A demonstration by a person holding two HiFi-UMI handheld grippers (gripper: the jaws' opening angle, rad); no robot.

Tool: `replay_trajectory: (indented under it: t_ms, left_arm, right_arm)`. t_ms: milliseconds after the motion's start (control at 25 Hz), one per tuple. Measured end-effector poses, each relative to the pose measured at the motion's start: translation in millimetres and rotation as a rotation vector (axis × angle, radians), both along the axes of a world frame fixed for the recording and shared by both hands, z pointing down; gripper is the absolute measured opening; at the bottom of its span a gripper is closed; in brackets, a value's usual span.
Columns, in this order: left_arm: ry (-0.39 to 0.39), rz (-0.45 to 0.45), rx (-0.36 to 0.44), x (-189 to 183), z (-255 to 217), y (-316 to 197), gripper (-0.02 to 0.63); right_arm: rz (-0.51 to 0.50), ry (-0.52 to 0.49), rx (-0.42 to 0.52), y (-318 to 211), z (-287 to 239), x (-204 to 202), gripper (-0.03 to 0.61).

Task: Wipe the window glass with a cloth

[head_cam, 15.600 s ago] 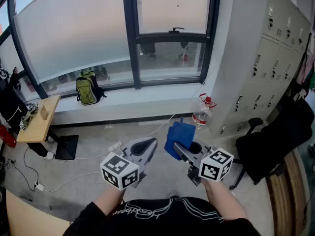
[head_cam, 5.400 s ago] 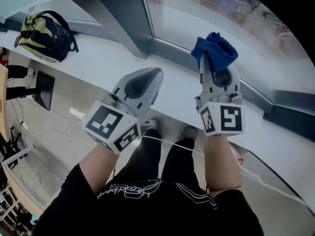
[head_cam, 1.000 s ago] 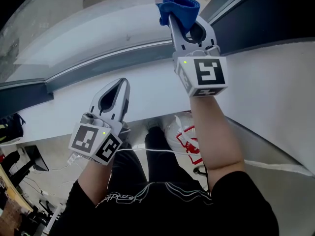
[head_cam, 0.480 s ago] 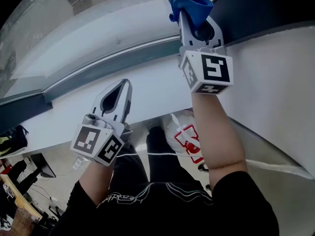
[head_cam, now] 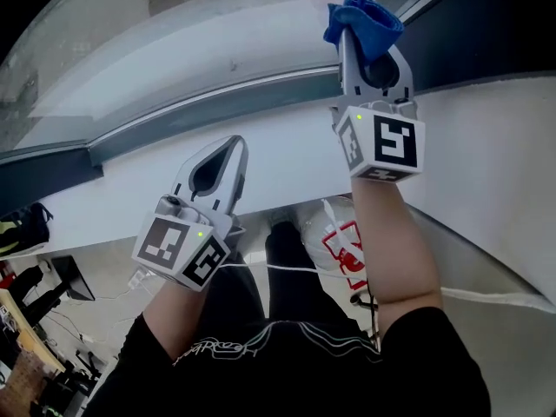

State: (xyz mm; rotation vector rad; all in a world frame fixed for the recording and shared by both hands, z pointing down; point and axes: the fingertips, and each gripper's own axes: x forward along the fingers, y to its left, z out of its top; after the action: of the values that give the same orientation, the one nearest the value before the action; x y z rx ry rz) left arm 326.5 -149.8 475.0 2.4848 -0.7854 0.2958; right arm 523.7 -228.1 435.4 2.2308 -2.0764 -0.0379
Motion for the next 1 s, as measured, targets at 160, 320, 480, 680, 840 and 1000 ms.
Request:
replay_trajectory:
  t_ms: [160, 320, 480, 680, 840, 1000]
  left_arm:
    - [0.007, -0.054, 0.002, -39.6, -9.8, -4.0, 0.006]
    - [-0.001, -0.130, 0.006, -101.7, -2.6, -10.8, 0.006]
    - [-0.002, -0.188, 0.008, -154.9, -14.3, -12.6, 0.006]
    - [-0.003, -0.302, 0.000, -261.4, -7.3, -14.8, 0.006]
    - [-0.013, -0.375, 0.004, -331.4, -8.7, -10.4, 0.006]
    - [-0.018, -0.442, -0.006, -414.4, 2.2, -16.1, 0.006]
  right_arm:
    - [-0.093, 0.022, -0.008, -5.3, -3.5, -58.1, 0.080]
    - [-0.212, 0.010, -0.019, -14.6, 11.9, -144.1, 0.080]
    - [-0.313, 0.003, -0.043, -13.4, 10.0, -218.8, 0.080]
    - [-0.436, -0.016, -0.072, -16.8, 31.4, -340.0, 0.080]
    - [-0.508, -0.029, -0.100, -16.1, 40.8, -415.5, 0.078]
    - [-0.574, -0.026, -0.128, -25.2, 58.8, -502.9, 0.080]
